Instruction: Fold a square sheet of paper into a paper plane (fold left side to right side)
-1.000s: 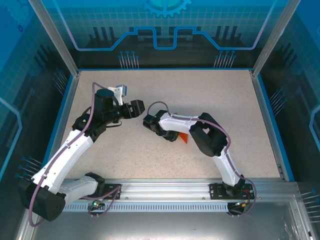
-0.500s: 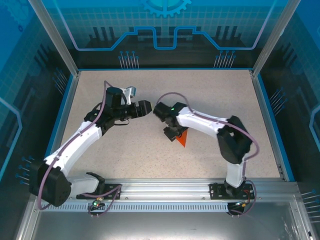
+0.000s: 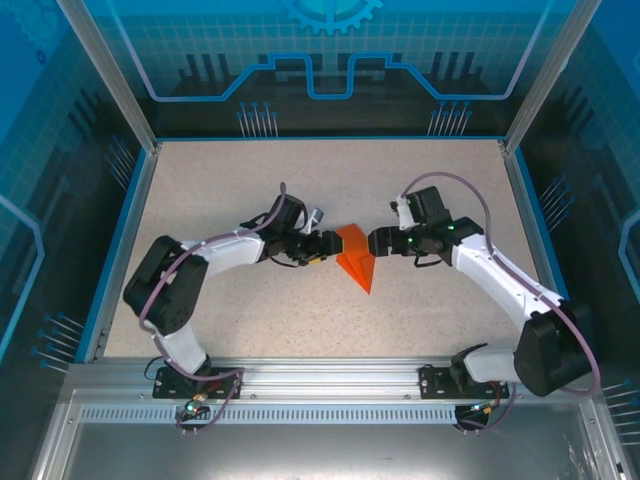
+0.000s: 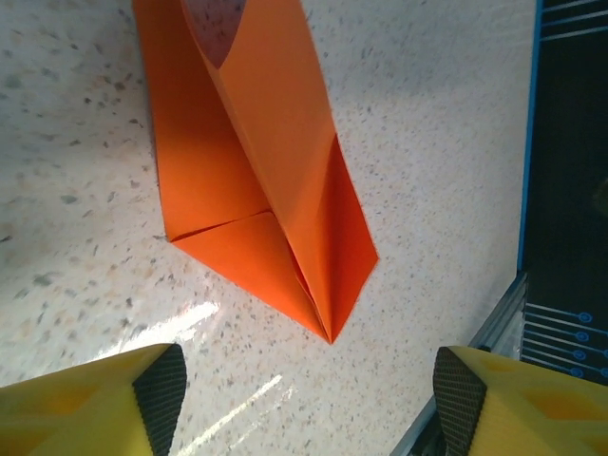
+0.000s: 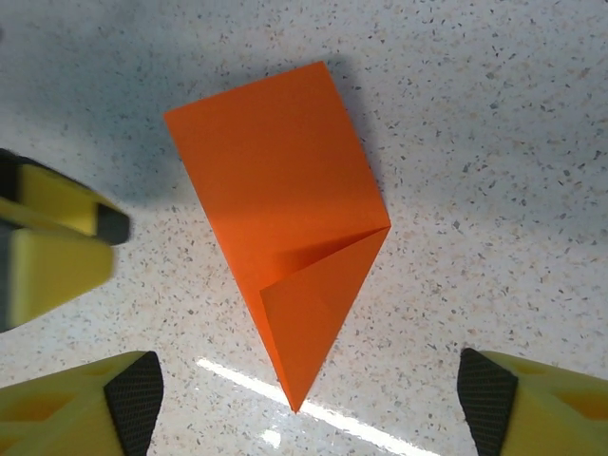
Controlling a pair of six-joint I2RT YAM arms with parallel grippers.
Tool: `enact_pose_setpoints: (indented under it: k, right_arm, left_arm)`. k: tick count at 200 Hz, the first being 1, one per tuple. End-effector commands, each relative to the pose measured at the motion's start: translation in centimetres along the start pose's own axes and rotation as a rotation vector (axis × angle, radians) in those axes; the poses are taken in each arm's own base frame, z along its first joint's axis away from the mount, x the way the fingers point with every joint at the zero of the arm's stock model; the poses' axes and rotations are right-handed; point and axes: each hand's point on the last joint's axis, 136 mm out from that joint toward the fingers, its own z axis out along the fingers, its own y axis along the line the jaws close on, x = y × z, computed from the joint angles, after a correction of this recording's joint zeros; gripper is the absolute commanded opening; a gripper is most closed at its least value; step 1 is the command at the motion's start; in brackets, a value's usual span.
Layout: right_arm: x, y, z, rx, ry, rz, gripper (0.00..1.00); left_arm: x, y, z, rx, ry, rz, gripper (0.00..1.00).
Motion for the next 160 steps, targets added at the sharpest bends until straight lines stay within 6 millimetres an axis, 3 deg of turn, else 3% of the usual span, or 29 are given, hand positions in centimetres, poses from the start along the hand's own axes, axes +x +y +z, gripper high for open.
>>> enact_pose_setpoints:
  k: [1,22,96,133,160]
  right_arm:
    - [-1.2,0.9,-1.1,-0.145,-0.086,0.072,0.90]
    - [-0.8,-0.1,-1.5,-0.207,-0.118,0.140,0.99]
    - [-0.1,-0.9,-1.5,-0.323,-0.136,0.189,0.99]
    - [0.0,0.4,-0.1,-0.434,-0.103,0.129,0.99]
    - [-0.8,0.8,1.2,-0.473,-0.122,0.086,0.99]
  left_arm:
    - [-1.3,-1.9,1.4,0.070,0.006,0.020,0.71]
    - [-1.7,-1.3,2.9,0.078,0.032,0.005,0.67]
    - [-2.8,0.2,5.7,0.067,0.051,0.035,0.39]
    - [-3.3,0.4,4.6,0.097,0.015,0.090,0.15]
    - [-3.1,-0.2,2.5,0.170,-0.023,0.164,0.07]
